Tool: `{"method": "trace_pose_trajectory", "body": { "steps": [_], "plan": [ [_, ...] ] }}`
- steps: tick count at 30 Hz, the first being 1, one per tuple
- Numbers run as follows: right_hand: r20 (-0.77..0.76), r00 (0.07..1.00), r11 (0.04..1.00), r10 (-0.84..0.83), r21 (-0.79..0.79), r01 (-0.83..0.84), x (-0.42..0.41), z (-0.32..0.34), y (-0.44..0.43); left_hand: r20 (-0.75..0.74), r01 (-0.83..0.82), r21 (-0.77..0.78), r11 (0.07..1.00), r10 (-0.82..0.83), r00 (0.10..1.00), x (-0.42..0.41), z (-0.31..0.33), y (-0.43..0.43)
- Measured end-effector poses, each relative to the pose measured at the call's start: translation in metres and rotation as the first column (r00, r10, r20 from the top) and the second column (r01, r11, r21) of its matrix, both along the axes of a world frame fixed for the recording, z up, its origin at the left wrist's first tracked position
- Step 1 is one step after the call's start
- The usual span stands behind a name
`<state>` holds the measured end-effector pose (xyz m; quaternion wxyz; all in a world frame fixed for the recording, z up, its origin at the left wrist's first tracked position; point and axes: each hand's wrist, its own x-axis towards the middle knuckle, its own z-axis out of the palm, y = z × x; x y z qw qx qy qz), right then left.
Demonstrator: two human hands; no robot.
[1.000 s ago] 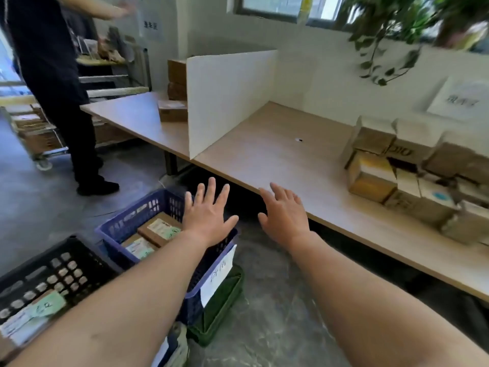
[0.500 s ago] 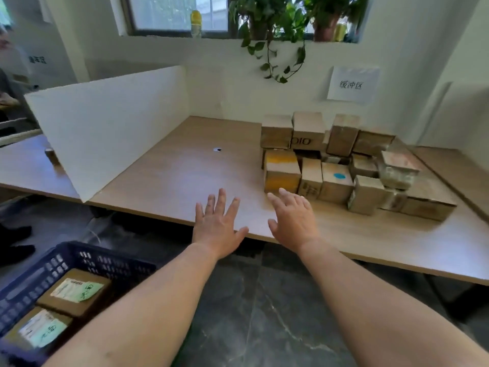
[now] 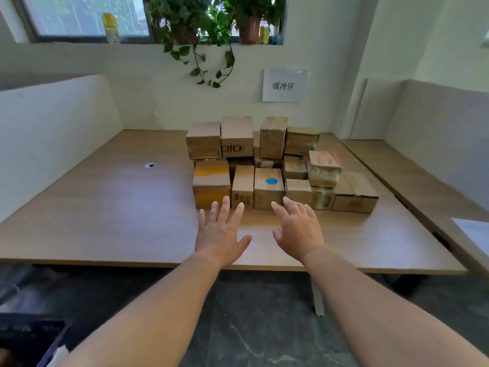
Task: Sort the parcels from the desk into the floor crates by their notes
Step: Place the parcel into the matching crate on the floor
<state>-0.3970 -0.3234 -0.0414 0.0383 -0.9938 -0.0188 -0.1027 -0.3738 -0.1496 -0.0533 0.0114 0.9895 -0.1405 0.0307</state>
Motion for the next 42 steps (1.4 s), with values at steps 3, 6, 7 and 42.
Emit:
{"method": "trace_pose_trajectory", "body": {
  "steps": [3, 6, 7, 42],
  "plan": [
    [0.006, 1.000, 1.000, -0.029, 0.008, 0.029, 0.014, -0.004, -0.021, 0.002, 0.037, 0.006, 0.999, -0.037, 0.999, 0.021, 0.002, -0.021],
    [-0.013, 0.998, 0.998, -0.061, 0.015, 0.061, 0.031, -0.009, -0.040, 0.004, 0.083, 0.008, 0.997, -0.083, 0.997, 0.046, -0.002, -0.041],
    [-0.022, 0.997, 0.997, -0.075, 0.017, 0.076, 0.037, -0.011, -0.046, 0.002, 0.095, 0.007, 0.995, -0.095, 0.995, 0.056, -0.005, -0.047],
    [-0.198, 0.914, 0.932, -0.353, 0.004, 0.361, 0.282, 0.002, -0.298, -0.079, 0.310, 0.031, 0.950, -0.307, 0.949, 0.343, -0.001, -0.297]
  ]
}}
